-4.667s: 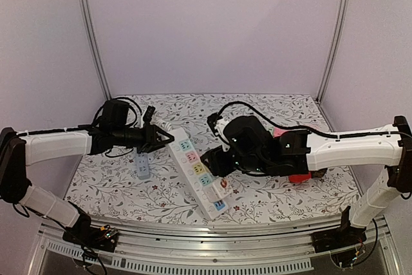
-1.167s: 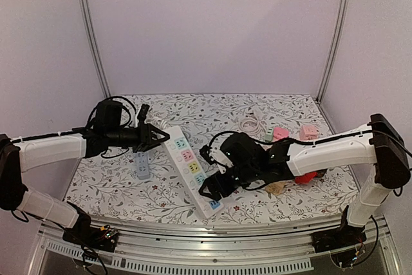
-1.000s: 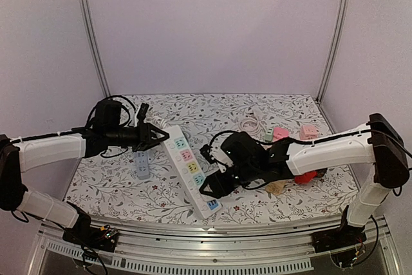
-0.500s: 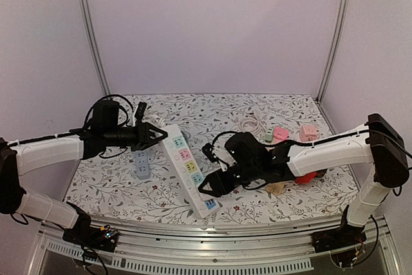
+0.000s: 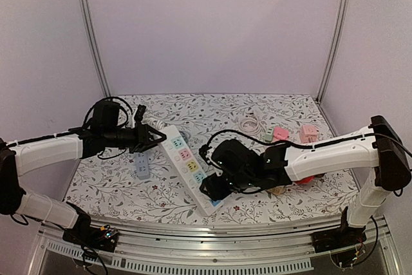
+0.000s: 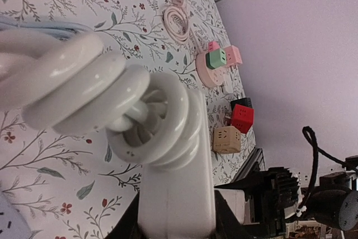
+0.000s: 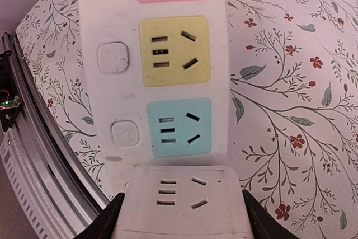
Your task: Pull the plug off the socket
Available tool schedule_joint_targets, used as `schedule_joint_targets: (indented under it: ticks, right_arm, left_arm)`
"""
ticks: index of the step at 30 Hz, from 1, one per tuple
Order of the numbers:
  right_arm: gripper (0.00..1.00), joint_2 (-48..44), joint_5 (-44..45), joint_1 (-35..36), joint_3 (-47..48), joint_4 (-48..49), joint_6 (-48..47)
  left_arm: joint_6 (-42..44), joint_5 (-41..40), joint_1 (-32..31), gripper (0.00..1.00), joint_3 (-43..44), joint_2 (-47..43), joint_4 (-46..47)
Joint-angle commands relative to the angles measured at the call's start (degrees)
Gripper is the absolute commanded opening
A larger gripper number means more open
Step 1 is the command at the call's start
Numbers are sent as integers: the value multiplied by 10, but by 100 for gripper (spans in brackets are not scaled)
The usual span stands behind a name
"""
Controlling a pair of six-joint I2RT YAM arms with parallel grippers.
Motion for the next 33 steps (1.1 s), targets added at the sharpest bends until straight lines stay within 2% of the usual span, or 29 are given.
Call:
schedule_joint_targets:
  ticks: [1,8,14,23,28,33]
  right_arm:
    - [24,-13,26,-21,13,-21,25]
    - [24,-41,-143,-76,-50,92,61]
    - [24,-40,-159,-79,-50,102,68]
    - [24,-53,-90,-58,-36,61,50]
    - [24,-48,-2,-22,2,10,25]
    - [24,-21,47,2,48,-51,10]
  left_arm:
    - [99,-70,20,0,-6,-3,-32]
    - [142,-16,20,0,-14,-24,-15]
    - [149,-15,21,0,-17,-32,-18]
    - [150,-69,21,0,5,-16,-70]
    - [134,-74,27,0,6,10,-71]
    - [119,-76,33,0,8,25,-69]
